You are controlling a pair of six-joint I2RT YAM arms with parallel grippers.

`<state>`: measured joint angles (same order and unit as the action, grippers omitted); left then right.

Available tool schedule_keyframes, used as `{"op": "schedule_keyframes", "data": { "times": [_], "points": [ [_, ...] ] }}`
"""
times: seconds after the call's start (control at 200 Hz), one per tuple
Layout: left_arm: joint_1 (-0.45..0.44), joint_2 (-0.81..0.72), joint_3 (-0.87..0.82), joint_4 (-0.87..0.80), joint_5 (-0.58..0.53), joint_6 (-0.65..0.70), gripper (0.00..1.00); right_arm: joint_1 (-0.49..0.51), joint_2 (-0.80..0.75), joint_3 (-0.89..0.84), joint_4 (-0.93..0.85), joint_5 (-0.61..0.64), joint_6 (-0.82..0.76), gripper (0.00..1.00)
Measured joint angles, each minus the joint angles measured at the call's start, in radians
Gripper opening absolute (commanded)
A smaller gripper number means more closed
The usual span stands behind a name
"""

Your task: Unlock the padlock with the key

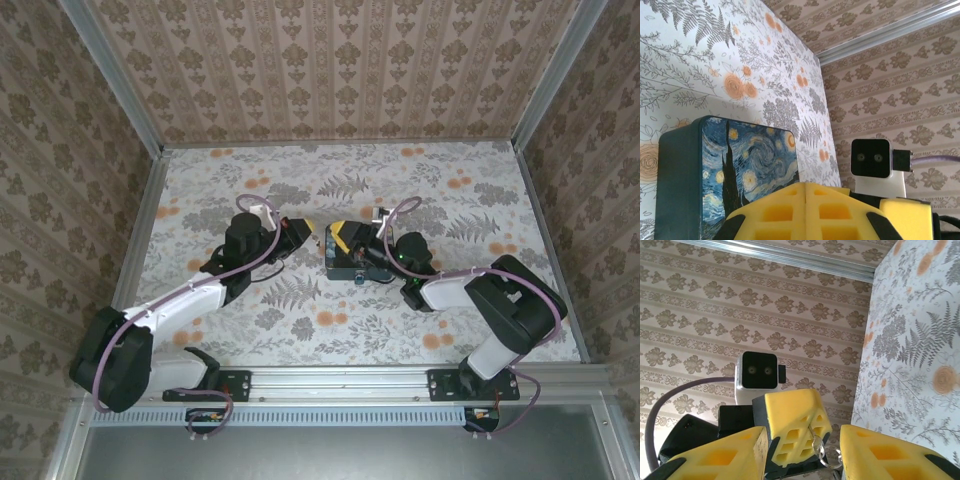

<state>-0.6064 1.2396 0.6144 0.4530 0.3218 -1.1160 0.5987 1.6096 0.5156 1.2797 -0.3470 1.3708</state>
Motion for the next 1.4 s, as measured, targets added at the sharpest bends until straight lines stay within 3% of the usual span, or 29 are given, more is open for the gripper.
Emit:
{"op": "schedule_keyframes", "data": {
  "times": [0.54,0.8,1.195,1.4],
  "points": [
    [-0.01,0.0,-0.034,0.081,-0.069,-0.075,0.0,0.079,0.091,0.074,0.005,0.027,-0.014,0.42],
    [-0.01,0.0,-0.045,0.095,-0.082,-0.085,0.0,0.089,0.095,0.075,0.005,0.03,-0.022,0.33],
    [-0.015,0.0,-0.052,0.113,-0.084,-0.096,0.0,0.092,0.126,0.107,0.005,0.033,-0.033,0.31],
    [-0.015,-0.002,-0.056,0.117,-0.085,-0.097,0.0,0.092,0.138,0.108,0.005,0.035,-0.034,0.26]
  ]
}}
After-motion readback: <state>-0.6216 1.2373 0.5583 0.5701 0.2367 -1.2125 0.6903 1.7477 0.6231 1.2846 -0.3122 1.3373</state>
